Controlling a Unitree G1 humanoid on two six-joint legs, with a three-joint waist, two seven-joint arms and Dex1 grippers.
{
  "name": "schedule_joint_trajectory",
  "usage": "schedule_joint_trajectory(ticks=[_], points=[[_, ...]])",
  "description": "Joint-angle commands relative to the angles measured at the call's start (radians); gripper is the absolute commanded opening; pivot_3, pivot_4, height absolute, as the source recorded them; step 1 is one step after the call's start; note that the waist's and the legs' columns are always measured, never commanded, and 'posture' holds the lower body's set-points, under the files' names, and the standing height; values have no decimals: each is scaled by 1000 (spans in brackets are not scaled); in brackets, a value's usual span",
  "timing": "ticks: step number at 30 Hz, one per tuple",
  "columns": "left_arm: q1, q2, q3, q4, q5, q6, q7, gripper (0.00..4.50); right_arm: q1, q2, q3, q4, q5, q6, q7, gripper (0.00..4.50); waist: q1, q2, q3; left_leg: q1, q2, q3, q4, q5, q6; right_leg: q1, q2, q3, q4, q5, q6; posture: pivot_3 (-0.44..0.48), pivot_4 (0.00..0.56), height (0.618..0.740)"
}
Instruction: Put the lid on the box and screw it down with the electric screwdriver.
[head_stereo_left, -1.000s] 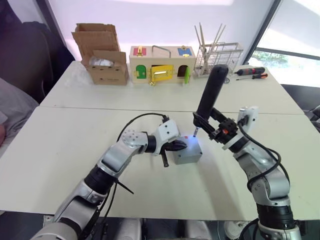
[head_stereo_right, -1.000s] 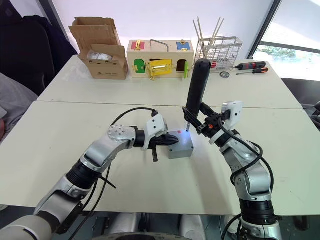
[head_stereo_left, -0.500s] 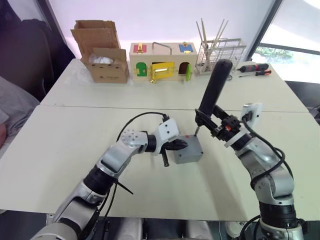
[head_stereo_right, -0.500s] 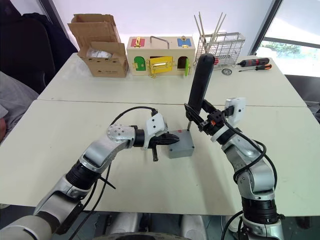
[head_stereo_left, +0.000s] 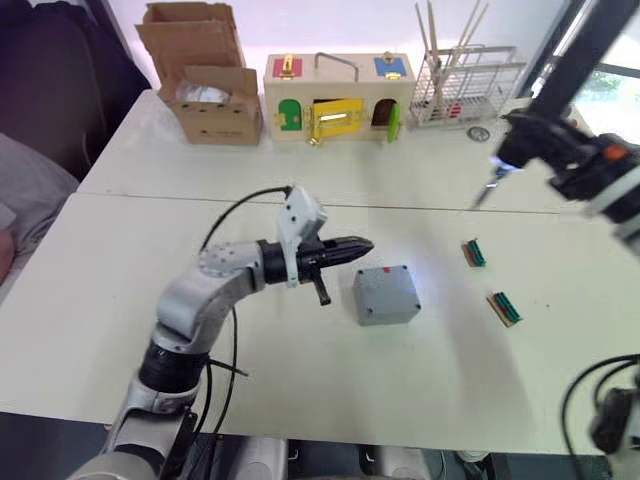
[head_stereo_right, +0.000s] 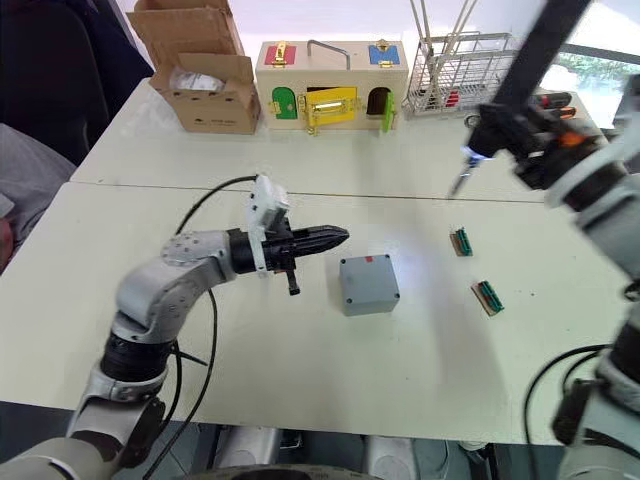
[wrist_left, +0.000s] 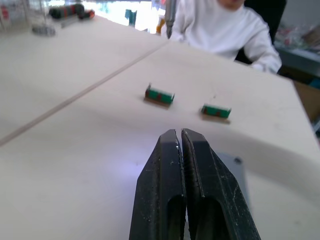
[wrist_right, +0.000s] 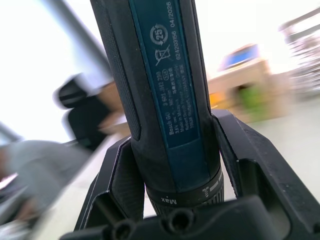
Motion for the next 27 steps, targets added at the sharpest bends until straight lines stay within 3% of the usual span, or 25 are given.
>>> schedule_joint_trajectory(ticks=[1, 5, 8, 11, 16, 20, 27], points=[[17, 33, -45, -109, -55, 56, -12, 99, 3, -113, -58, 86, 80, 135, 3, 1833, 1, 0, 0, 0, -1, 2, 0, 0, 1, 0, 0, 0, 0, 0, 0, 0, 150, 729], [53, 74, -113, -164, -42, 63, -3, 99, 41, -300, -13, 201, -41, 200, 98, 1833, 4, 2, 3, 0, -4, 3, 1, 0, 3, 0, -2, 1, 0, 1, 2, 0, 150, 729], [83, 130, -193, -180, 28, 22, -7, 99, 221, -519, 176, 343, -247, 166, 318, 1833, 15, 2, 4, 0, -4, 2, 2, -1, 7, 0, -2, 1, 1, 1, 3, 0, 150, 729], [82, 154, -241, -179, 66, -1, -3, 99, 298, -618, 334, 492, -402, 57, 472, 1833, 11, 2, 4, 0, -3, -1, 10, -4, 12, 4, 0, 1, 1, 0, 2, 0, 150, 729], [86, 150, -264, -189, 79, -5, 11, 99, 210, -621, 468, 645, -508, 45, 626, 1833, -18, 10, 10, 0, -5, 6, 16, -5, 17, 3, -2, 9, 2, 3, 6, 0, 150, 729], [129, 111, -265, -192, 77, 2, 59, 99, 38, -534, 662, 763, -633, 113, 703, 1833, -33, 10, 11, 4, -3, 8, 16, -2, 15, 3, -1, 11, 4, 5, 7, 0, 150, 729], [143, 74, -272, -188, 89, 5, 105, 99, -138, -408, 759, 942, -798, 43, 779, 1833, -34, 13, 9, 3, -2, 7, 15, 2, 7, 3, 1, 11, 6, 7, 10, 0, 150, 729]])
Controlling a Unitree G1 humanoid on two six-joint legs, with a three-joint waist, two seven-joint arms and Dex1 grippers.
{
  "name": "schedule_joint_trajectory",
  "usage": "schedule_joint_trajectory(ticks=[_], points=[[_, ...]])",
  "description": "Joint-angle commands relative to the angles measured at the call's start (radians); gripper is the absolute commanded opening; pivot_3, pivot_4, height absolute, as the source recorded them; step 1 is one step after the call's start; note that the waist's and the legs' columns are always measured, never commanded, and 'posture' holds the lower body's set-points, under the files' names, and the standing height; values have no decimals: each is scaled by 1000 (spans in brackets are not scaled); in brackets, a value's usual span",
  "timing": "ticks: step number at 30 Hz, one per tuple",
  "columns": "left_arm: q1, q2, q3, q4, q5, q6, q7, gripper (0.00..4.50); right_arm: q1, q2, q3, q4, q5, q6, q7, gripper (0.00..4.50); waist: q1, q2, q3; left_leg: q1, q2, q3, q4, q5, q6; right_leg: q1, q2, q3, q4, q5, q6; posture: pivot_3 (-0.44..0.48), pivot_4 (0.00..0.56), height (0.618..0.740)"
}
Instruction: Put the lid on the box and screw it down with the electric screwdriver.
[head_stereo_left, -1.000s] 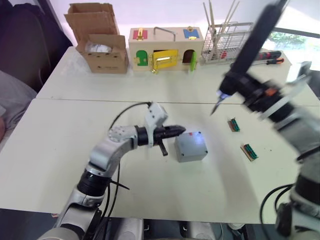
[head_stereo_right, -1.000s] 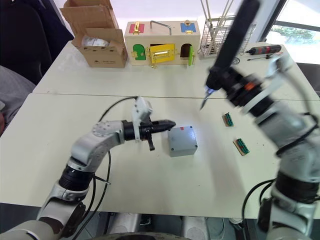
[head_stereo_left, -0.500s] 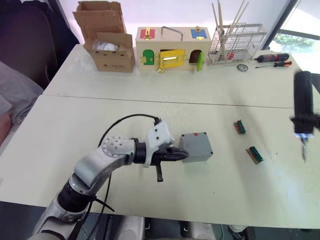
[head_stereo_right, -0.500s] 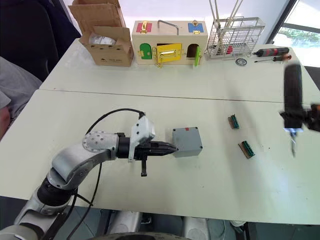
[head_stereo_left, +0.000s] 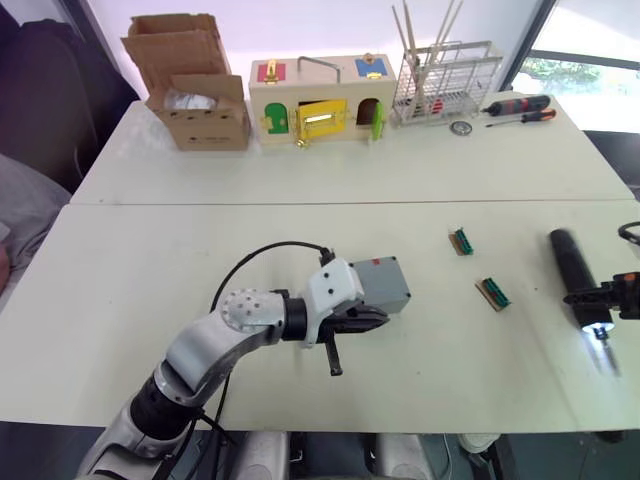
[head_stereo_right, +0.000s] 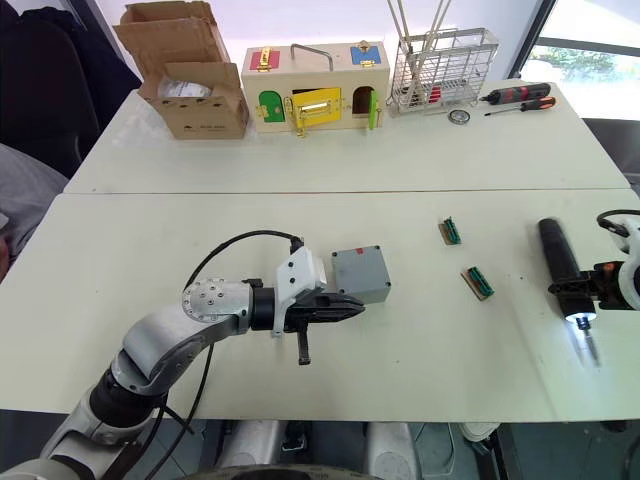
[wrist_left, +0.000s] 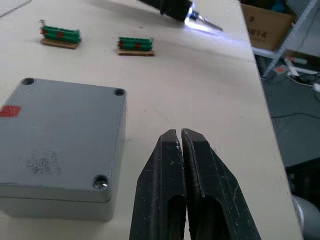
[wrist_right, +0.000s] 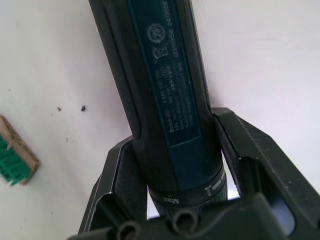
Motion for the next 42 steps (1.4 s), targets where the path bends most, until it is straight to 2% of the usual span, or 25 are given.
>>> schedule_joint_trajectory(ticks=[1, 5, 6, 7, 11, 13, 16, 18, 21, 24, 27, 31, 36, 39, 42], points=[[2, -4, 2, -24, 5, -15, 13, 99, -66, 21, -3, 64, -70, -41, 26, 1833, 1, -1, 0, 0, 0, 0, 0, 0, 0, 0, 0, 0, 0, 0, 0, 0, 150, 729], [9, -1, 11, -16, 7, -17, 25, 99, -96, 52, 7, 110, -129, -76, 57, 1833, -1, -2, 0, 0, -1, 0, 1, 0, 0, 1, -1, 0, 0, 0, 0, 0, 150, 729], [11, 0, 14, -15, 6, -17, 28, 99, -100, 55, 7, 117, -140, -82, 65, 2843, -1, -3, 0, 0, -2, 0, 1, 0, 0, 1, -1, 0, 0, 0, 0, 0, 150, 729], [12, 1, 16, -14, 4, -17, 28, 99, -103, 58, 5, 122, -150, -84, 72, 3052, -2, -3, 0, 0, -2, 0, 1, 0, 0, 1, -2, 0, 0, 0, 0, 0, 150, 729], [19, 4, 45, -8, -1, -20, 37, 99, -87, 59, -57, 113, -158, -107, 48, 4485, 0, -4, 0, 1, -2, 0, 1, 0, 0, 2, -2, 0, 0, 1, 0, 0, 150, 729], [20, 3, 83, 1, -9, -27, 48, 99, -95, 69, -137, 109, -148, -137, -18, 4485, 3, -3, 0, 1, -2, 0, 1, 0, 0, 2, -2, 0, 0, 1, 1, 0, 150, 729], [14, -11, 196, 23, -34, -35, 87, 99, -77, 87, -347, 23, -107, -296, -149, 4485, 9, -3, 0, 1, -2, 1, 1, 0, 0, 1, -3, 0, 1, 1, 2, 0, 150, 729], [12, -16, 269, 33, -58, -26, 104, 99, -38, 87, -426, -74, -86, -313, -158, 4485, 15, -4, 0, 1, -2, 1, 1, 0, -1, 1, -3, 0, 4, 1, 2, 0, 150, 729], [15, -9, 340, 46, -75, -4, 132, 99, 50, 112, -524, -283, -33, -253, -166, 4485, 21, -4, 0, 2, -2, -1, 1, 2, -3, 0, -2, 0, 9, 1, 2, 0, 150, 729], [8, 27, 338, 99, -29, 6, 149, 99, 179, 174, -578, -568, 85, -171, -110, 4485, 21, -6, -1, 2, -2, -3, 1, 3, -5, 0, -2, -2, 10, 1, 2, 0, 150, 729], [14, 77, 285, 126, -15, 21, 107, 99, 349, 269, -570, -881, 189, -153, -79, 4485, 20, -9, -1, 2, -2, -5, 1, 3, -5, 2, -1, -3, 10, 1, 2, 0, 150, 729], [31, 104, 208, 143, -7, 15, 54, 99, 503, 340, -474, -1052, 176, -248, -51, 4485, 24, -9, -1, 2, -3, -5, 2, 2, -4, 1, -3, -3, 10, 1, 2, 0, 150, 729], [14, 68, 179, 192, -1, -16, 36, 99, 550, 379, -405, -1085, 154, -317, -65, 4485, 20, -10, -1, 2, -3, -5, 6, -1, 2, 3, -3, -3, 10, 1, 2, 0, 150, 729], [-32, -24, 120, 289, 43, -82, 46, 99, 558, 425, -332, -1075, 114, -364, -89, 4485, 25, -11, -1, 2, -3, -6, 7, -2, 4, 4, -3, -3, 11, 1, 2, 0, 150, 729], [-55, -50, 102, 337, 63, -112, 21, 99, 550, 457, -288, -1072, 98, -386, -104, 4485, 21, -11, -1, 2, -3, -6, 8, 0, 1, 4, -3, -3, 11, 1, 2, 0, 150, 729]])
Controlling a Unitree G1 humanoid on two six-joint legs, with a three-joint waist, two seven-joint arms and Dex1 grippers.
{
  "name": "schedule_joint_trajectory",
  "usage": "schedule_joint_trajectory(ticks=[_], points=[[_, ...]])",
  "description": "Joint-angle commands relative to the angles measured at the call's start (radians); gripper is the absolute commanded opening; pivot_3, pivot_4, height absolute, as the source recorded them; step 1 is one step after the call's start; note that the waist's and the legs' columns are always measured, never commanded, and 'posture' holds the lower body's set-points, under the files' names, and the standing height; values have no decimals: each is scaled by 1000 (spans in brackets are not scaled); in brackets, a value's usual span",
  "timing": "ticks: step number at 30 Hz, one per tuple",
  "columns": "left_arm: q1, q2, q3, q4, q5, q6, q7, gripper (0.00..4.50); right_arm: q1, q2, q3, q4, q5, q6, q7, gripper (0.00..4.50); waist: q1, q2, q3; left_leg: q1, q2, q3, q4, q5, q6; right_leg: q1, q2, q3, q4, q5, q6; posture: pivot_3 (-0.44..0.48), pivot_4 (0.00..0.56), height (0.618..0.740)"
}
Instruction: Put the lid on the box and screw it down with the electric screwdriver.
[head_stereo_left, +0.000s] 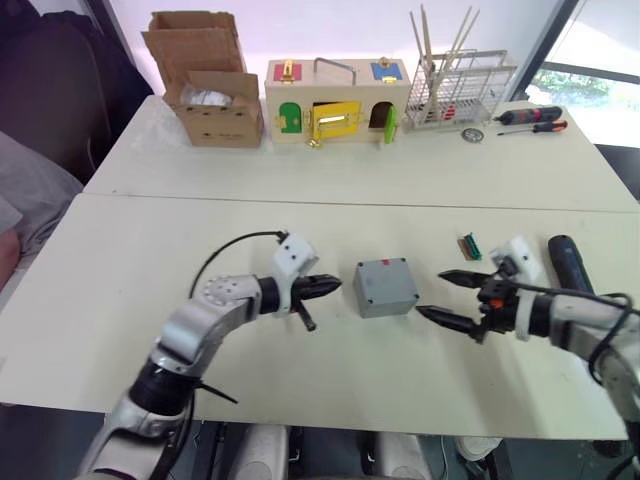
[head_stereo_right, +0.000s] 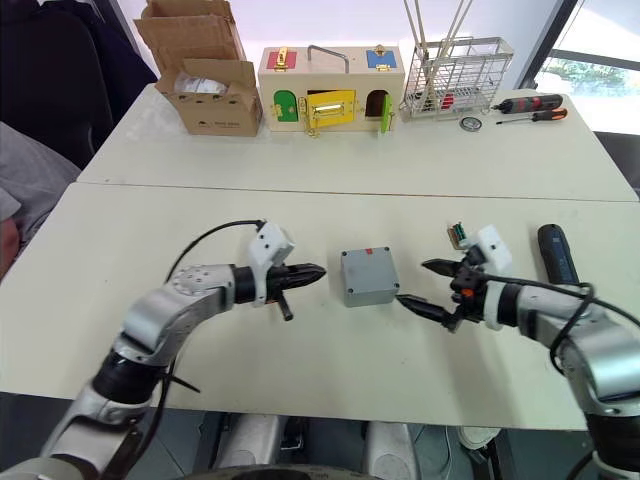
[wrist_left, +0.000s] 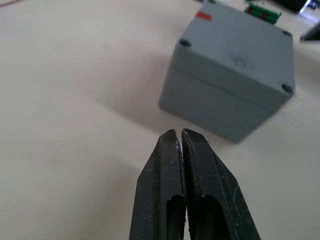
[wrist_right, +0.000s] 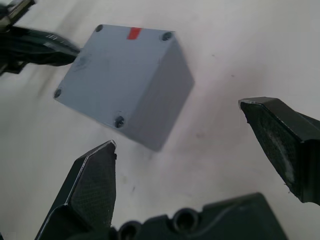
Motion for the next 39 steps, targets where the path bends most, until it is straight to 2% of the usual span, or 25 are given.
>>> schedule_joint_trajectory(ticks=[1, 13, 16, 18, 20, 23, 27, 31, 35, 39], points=[[-35, -14, -17, 41, 25, -51, -26, 99, -11, 25, 36, -18, -23, -48, -15, 4485, -3, 0, 0, 0, 0, 0, 0, 0, 0, 0, 0, 0, 0, 0, 0, 0, 150, 729], [-137, -85, -58, 284, 129, -230, -96, 99, 32, 91, 108, -157, 45, 38, -63, 4485, -1, 0, 0, 0, 0, 0, 4, -4, 7, 2, 0, 0, 0, 0, 0, 0, 150, 729], [-148, -105, -41, 348, 148, -278, -99, 99, 44, 112, 100, -186, 65, 80, -102, 4485, -2, -1, 0, 0, 1, -1, 5, -4, 7, 2, 0, 0, 0, 0, 0, 0, 150, 729], [-154, -111, -21, 372, 189, -300, -39, 99, 49, 119, 70, -209, 44, 150, -189, 4485, -2, -1, 0, 0, 1, -1, 5, -4, 7, 2, 0, 0, 0, 0, 0, 0, 150, 729], [-149, -114, 7, 363, 235, -315, 48, 99, 40, 109, 36, -233, 13, 238, -285, 4485, -1, -1, 0, 0, 1, -1, 5, -4, 7, 2, -1, 0, 0, 0, 0, 0, 150, 729], [-120, -96, 39, 303, 227, -320, 54, 99, 40, 66, 2, -251, -15, 277, -328, 4485, -3, -1, 0, -1, 1, -1, 5, -5, 7, 2, -2, 0, 0, 0, 0, 0, 150, 729], [-72, -84, 105, 219, 217, -399, 83, 99, 30, 63, -48, -194, -79, 143, -343, 4485, -3, -1, 0, -1, 1, 0, 5, -5, 7, 1, -1, 0, 0, 0, 0, 0, 150, 729], [-23, -17, 88, 145, 251, -390, 54, 99, -5, 84, -43, -104, -97, 16, -299, 4485, -3, -1, 0, 0, 1, 0, 5, -5, 7, 2, -1, -1, 0, 0, 0, 0, 150, 729], [34, 16, 84, 68, 201, -348, -8, 99, -44, 88, -1, -9, -94, -123, -185, 4485, -5, -1, -1, 0, 1, 0, 5, -5, 8, 2, -1, 0, 0, 0, 0, 0, 150, 729], [76, 34, 72, -3, 158, -291, -62, 99, -67, 63, 40, 53, -93, -148, -98, 4485, -2, -1, 0, 0, 1, 0, 5, -5, 8, 3, -1, -1, 0, 0, 0, 0, 150, 729]])
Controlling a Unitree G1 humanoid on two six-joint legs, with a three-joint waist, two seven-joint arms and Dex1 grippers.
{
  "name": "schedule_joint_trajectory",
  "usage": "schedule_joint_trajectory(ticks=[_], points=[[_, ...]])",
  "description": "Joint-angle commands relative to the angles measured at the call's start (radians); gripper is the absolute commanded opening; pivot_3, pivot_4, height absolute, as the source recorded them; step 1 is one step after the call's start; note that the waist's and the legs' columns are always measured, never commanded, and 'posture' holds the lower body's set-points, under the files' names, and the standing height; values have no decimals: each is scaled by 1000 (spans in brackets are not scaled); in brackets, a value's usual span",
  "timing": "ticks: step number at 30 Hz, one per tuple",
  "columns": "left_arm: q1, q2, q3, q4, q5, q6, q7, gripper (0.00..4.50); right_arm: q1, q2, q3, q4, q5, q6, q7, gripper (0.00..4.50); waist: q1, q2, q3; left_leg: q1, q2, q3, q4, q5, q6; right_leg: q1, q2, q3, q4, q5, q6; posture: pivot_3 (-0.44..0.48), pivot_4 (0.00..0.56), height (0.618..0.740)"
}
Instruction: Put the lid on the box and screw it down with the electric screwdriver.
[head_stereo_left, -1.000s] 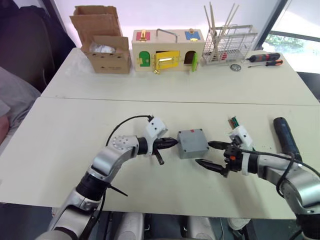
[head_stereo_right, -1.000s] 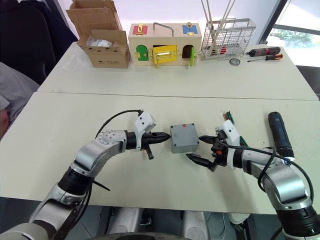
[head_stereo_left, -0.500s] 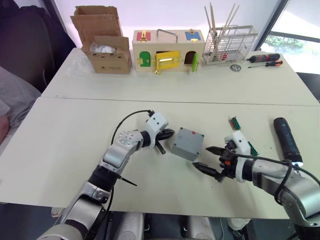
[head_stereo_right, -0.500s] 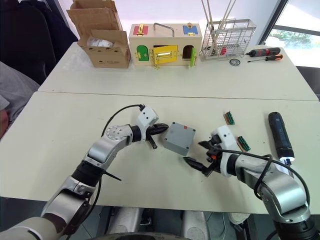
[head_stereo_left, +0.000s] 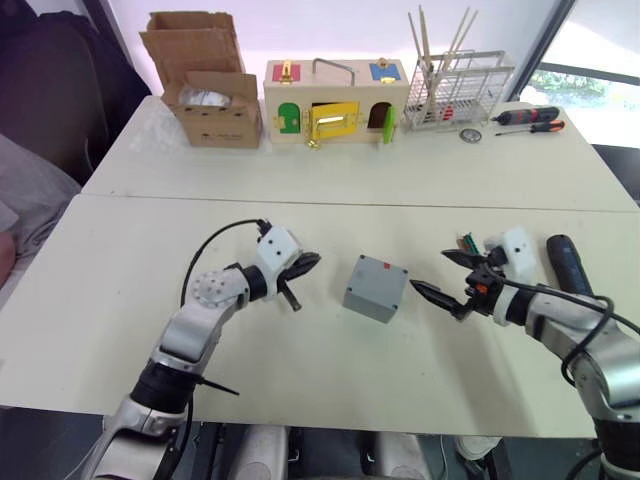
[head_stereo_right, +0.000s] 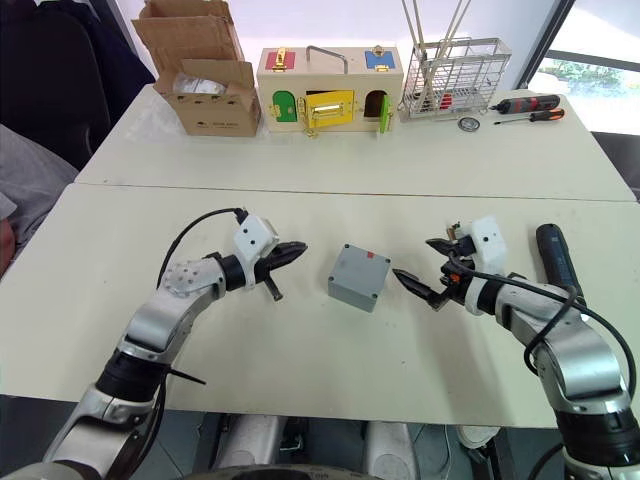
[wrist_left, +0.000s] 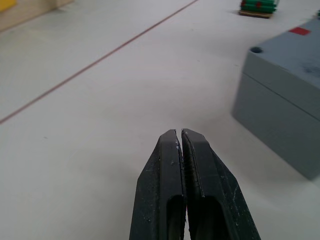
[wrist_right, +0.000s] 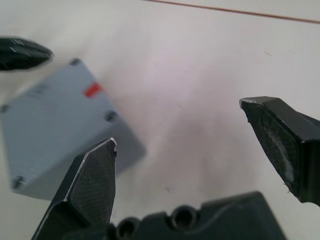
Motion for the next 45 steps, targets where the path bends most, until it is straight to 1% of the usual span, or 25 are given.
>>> schedule_joint_trajectory(ticks=[1, 2, 3, 6, 13, 16, 21, 26, 31, 37, 45], points=[[39, 25, -19, -133, -74, 81, -67, 99, -16, -50, 33, 39, 32, -66, 179, 4485, -3, 0, 0, 0, 0, 0, 0, 0, 0, 0, 0, 0, 0, 0, 0, 0, 150, 729], [55, 32, -26, -160, -91, 113, -80, 99, -16, -68, 43, 51, 51, -93, 257, 4485, -4, 0, 0, 0, 0, 0, 0, 0, 0, 0, 0, 0, 0, 0, 0, 0, 150, 729], [69, 37, -36, -181, -95, 120, -89, 99, -20, -95, 59, 72, 52, -76, 295, 4485, -5, 0, 0, 0, 0, 0, 0, 0, 0, 0, 0, 0, 0, 0, 0, 0, 150, 729], [96, 51, -57, -222, -104, 140, -105, 99, -44, -119, 80, 138, 31, -81, 335, 4485, -4, 0, 0, 0, 0, 0, 0, 0, 1, 0, 0, 0, 0, 0, 0, 0, 150, 729], [110, 77, -91, -280, -139, 209, -142, 99, -121, -111, 111, 248, 14, -163, 440, 4485, -4, 0, 0, 1, 0, 0, 0, 0, 1, 0, 0, 0, 0, 0, 0, 0, 150, 729], [104, 83, -99, -278, -155, 227, -161, 99, -179, -104, 140, 329, -1, -217, 507, 4485, -3, 0, 0, 1, 0, 0, 0, 0, 0, 0, 0, 0, 0, 0, 0, 0, 150, 729], [74, 79, -117, -239, -147, 214, -179, 99, -279, -68, 193, 463, -52, -311, 573, 4485, -3, 0, 0, 1, 0, 0, 0, 1, -1, 0, 0, 0, 0, 0, 0, 0, 150, 729], [41, 53, -130, -174, -127, 181, -170, 99, -336, -34, 239, 538, -95, -392, 630, 4485, -4, 0, 0, 1, 0, 0, 0, 2, -4, 1, 0, 0, 0, 0, 0, 0, 150, 729], [8, 0, -127, -84, -66, 113, -108, 99, -323, -16, 285, 509, -108, -415, 691, 4485, -3, 0, 0, 1, 0, 0, 0, 3, -5, 1, 0, 0, 0, 0, 0, 0, 150, 729], [-18, -46, -107, -19, -33, 58, -58, 99, -269, -30, 269, 435, -95, -390, 675, 4485, -2, 0, 0, 1, 0, 0, 1, 3, -5, 1, 0, 0, 0, 0, 0, 0, 150, 729], [-48, -65, -130, 46, -15, 7, -93, 99, -184, -43, 233, 316, -79, -328, 626, 4485, -3, 0, 0, 1, 0, 0, 1, 3, -5, 0, -1, 0, 0, 0, 0, 0, 150, 729]])
